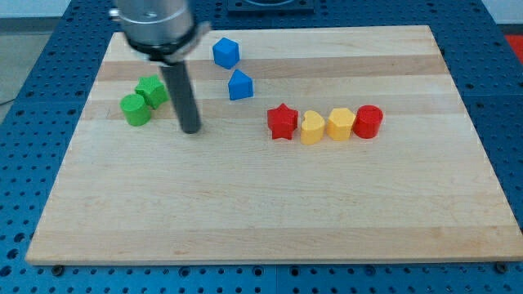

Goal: Move the red star below the green circle

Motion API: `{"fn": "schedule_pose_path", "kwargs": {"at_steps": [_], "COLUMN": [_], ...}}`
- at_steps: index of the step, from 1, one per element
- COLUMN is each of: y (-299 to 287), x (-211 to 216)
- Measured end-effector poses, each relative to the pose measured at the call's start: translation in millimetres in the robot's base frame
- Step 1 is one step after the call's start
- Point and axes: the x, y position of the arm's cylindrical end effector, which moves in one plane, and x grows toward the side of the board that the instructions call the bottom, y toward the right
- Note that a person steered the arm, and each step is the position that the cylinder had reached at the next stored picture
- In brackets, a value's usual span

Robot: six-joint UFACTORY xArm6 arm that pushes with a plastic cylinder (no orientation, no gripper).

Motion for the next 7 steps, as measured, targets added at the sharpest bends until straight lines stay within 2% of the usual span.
{"fn": "schedule_pose_path", "kwargs": {"at_steps": [2, 3, 4, 5, 6, 7], "y": [82, 118, 117, 81, 77, 98], "x": [-38, -42, -19, -7, -5, -16]}}
